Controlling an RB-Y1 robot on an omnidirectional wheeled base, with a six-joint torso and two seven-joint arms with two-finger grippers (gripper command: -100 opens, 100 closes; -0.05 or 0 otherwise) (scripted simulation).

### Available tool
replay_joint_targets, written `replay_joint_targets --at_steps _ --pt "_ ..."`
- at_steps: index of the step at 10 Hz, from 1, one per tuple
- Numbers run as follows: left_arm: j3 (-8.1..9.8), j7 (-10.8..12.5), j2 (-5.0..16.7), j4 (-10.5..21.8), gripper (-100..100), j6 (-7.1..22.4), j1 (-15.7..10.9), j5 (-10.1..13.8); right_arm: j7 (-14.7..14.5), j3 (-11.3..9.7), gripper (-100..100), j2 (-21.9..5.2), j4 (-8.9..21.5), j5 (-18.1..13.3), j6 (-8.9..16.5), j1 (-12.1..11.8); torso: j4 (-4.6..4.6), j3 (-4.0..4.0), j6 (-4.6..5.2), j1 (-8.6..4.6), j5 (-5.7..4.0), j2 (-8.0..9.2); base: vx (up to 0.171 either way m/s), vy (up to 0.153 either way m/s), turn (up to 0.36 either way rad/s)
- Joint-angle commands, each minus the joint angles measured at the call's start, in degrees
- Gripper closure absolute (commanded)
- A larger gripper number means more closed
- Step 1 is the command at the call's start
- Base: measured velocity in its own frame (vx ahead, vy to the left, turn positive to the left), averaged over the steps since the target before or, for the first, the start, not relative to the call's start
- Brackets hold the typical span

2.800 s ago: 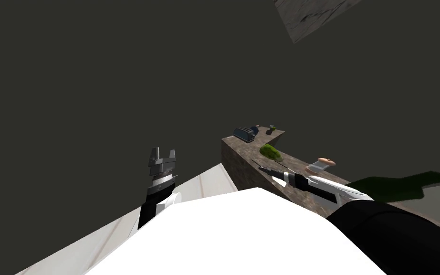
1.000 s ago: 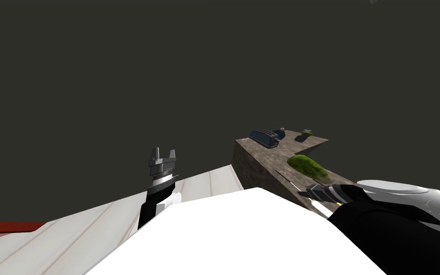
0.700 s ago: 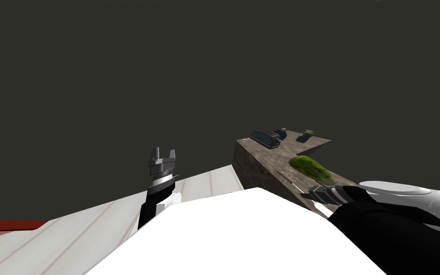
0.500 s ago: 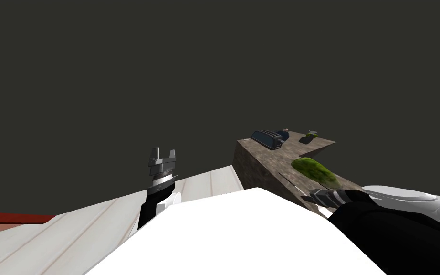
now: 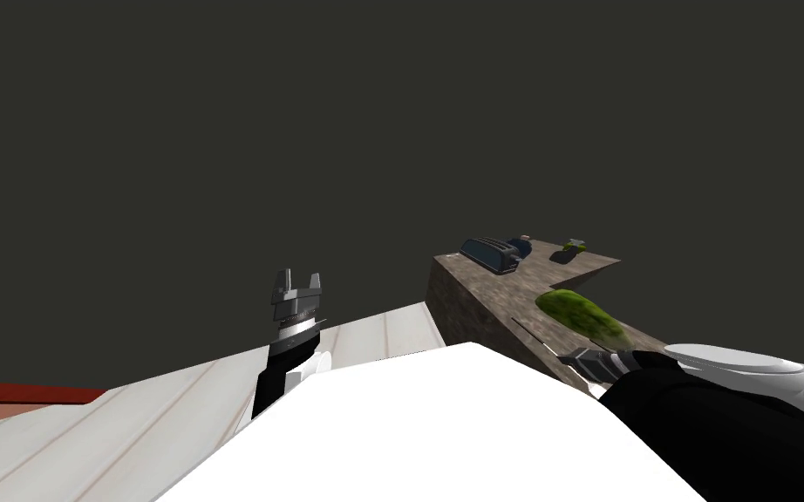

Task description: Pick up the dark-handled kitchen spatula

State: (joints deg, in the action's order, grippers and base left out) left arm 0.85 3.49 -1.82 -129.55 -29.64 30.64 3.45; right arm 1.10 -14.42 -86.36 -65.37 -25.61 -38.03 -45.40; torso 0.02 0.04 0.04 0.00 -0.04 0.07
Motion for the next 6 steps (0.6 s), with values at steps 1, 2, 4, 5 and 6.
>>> replay_joint_targets --at_steps 1,2,4,5,6 --pt "0.0 0.0 0.0 0.0 0 0.0 0.0 0.0 0.0 0.0 100 0.0 0.0 0.0 0.0 0.0 0.0 0.0 0.0 0.0 0.0 0.0 0.0 0.0 0.0" --pt "0.0 0.0 0.0 0.0 0 0.0 0.0 0.0 0.0 0.0 100 0.0 0.0 0.0 0.0 0.0 0.0 0.0 0.0 0.0 0.0 0.0 0.0 0.0 0.0" --pt "0.0 0.0 0.0 0.0 0 0.0 0.0 0.0 0.8 0.5 100 -1.7 -0.6 0.3 -0.5 -0.2 0.0 0.0 0.0 0.01 0.0 0.01 -0.01 0.004 -0.049" --pt "0.0 0.0 0.0 0.0 0 0.0 0.0 0.0 1.2 1.0 100 -3.0 -1.0 0.7 -1.0 -0.5 0.01 0.04 0.03 0.05 0.05 0.07 -0.039 0.018 -0.121" --pt "0.0 0.0 0.0 0.0 0 0.0 0.0 0.0 1.0 0.9 100 -2.6 -1.4 0.7 -0.3 -0.8 0.03 0.08 0.04 0.11 0.05 0.15 -0.018 0.009 -0.022"
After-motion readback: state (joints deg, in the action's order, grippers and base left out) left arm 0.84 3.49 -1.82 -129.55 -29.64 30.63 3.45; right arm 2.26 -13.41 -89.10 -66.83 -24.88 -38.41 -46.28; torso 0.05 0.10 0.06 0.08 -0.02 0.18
